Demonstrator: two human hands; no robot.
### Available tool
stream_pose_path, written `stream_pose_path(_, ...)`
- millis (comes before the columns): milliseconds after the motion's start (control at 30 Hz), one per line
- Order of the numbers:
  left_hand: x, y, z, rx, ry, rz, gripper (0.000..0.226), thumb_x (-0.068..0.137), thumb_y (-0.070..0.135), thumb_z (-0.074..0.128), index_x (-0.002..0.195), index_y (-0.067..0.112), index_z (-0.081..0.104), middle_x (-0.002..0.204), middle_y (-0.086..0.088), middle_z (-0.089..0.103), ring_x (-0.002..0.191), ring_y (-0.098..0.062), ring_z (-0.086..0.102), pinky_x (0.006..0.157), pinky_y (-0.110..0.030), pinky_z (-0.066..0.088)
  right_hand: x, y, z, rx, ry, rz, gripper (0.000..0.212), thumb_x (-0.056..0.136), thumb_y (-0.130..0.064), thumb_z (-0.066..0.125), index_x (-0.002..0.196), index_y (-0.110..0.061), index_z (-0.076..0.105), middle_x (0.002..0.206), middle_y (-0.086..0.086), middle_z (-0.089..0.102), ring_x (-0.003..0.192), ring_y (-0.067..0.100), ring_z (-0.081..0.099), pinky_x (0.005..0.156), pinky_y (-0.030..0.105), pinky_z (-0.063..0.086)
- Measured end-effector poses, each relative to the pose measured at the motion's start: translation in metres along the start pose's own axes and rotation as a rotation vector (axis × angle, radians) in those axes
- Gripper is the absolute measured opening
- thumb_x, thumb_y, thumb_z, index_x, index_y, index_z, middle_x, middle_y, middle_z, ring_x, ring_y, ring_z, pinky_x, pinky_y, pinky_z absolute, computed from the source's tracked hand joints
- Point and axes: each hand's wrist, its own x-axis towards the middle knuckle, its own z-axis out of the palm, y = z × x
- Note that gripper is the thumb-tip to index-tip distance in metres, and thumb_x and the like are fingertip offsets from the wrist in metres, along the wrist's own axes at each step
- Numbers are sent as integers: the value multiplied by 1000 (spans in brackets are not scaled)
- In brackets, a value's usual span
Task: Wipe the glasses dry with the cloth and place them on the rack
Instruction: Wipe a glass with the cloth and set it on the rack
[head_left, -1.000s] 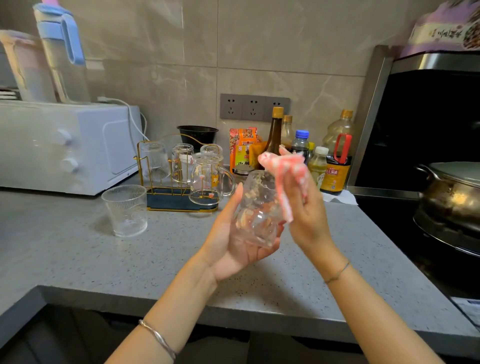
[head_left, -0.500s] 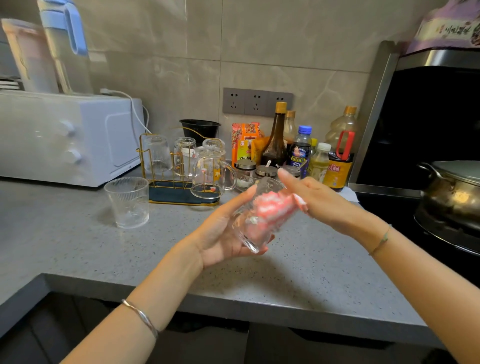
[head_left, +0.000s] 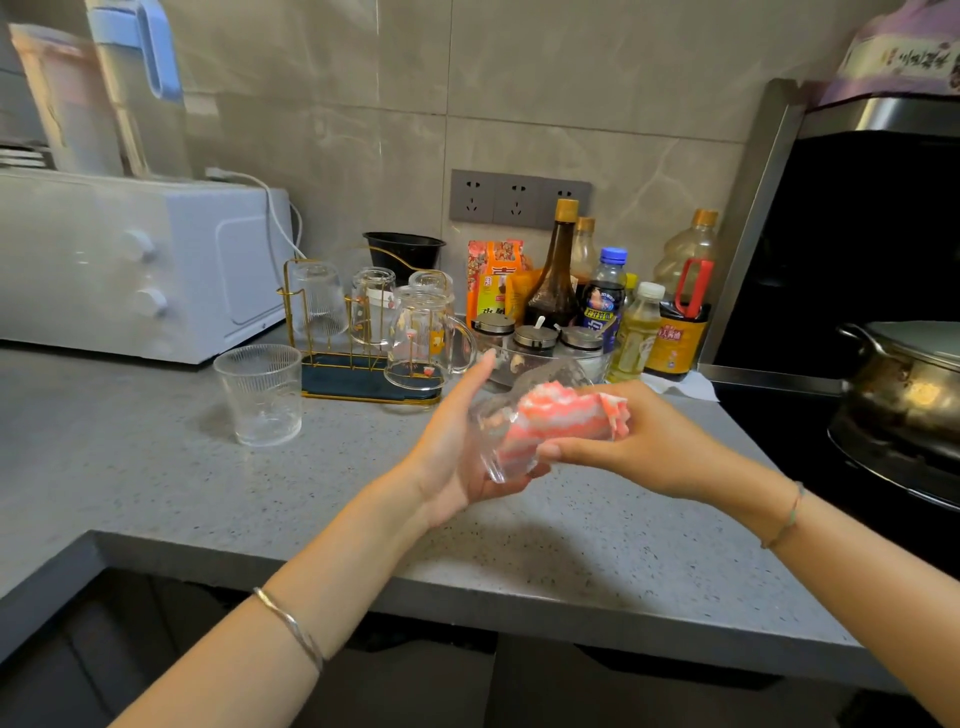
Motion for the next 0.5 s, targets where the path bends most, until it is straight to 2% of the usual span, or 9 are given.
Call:
stream_pose_path(100, -4, -8, 17, 177, 208, 185, 58, 90, 64, 42, 113, 14, 63, 80, -3, 71, 57, -11, 63, 60, -24, 47, -1, 0, 8, 113, 18, 48, 21, 80, -17, 72, 99, -26, 70, 95, -11, 75, 87, 4, 70, 74, 10, 50)
stream_pose_path(200, -3, -9, 21, 336, 357, 462, 30, 99, 47, 41, 88, 21, 52, 79, -1, 58, 62, -9, 54, 49, -18, 42, -3, 2, 19, 203, 54, 73, 29, 77, -16, 74, 104, -26, 69, 99, -10, 75, 93, 4, 70, 82, 17, 54)
stream_pose_path(267, -1, -10, 19, 455, 346, 649, 29, 95, 48, 45, 80, 23, 48, 71, 5, 52, 63, -9, 52, 54, -27, 43, -3, 1, 23, 336, 104, 125, 28, 73, -16, 74, 98, -27, 70, 94, -12, 75, 91, 3, 70, 80, 16, 55)
stream_pose_path(333, 1, -10, 13, 603, 289, 790, 32, 85, 59, 43, 83, 27, 49, 71, 8, 53, 70, -14, 54, 65, -43, 47, -3, -2, 22, 491, 103, 185, 29, 68, -19, 73, 97, -21, 71, 95, -5, 76, 92, 8, 70, 81, 19, 56)
stream_pose_path(367, 1, -11, 9, 681, 263, 847, 32, 84, 60, 41, 87, 29, 49, 74, 9, 54, 73, -14, 55, 69, -45, 47, -3, -3, 20, 559, 89, 217, 31, 67, -20, 73, 98, -17, 71, 96, -1, 76, 93, 11, 71, 80, 20, 56)
stream_pose_path(433, 2, -11, 2, 802, 217, 925, 31, 85, 59, 38, 94, 31, 48, 83, 18, 57, 80, -5, 55, 73, -39, 48, -4, -7, 17, 638, 61, 262, 30, 67, -13, 73, 96, -14, 70, 94, 2, 76, 89, 12, 72, 72, 17, 56)
stream_pose_path(500, 1, -11, -2, 833, 161, 924, 28, 86, 60, 37, 99, 37, 45, 93, 28, 56, 90, 1, 56, 78, -32, 48, -4, -8, 15, 612, 59, 280, 27, 71, -2, 73, 95, -14, 70, 90, 0, 76, 84, 10, 72, 67, 15, 54)
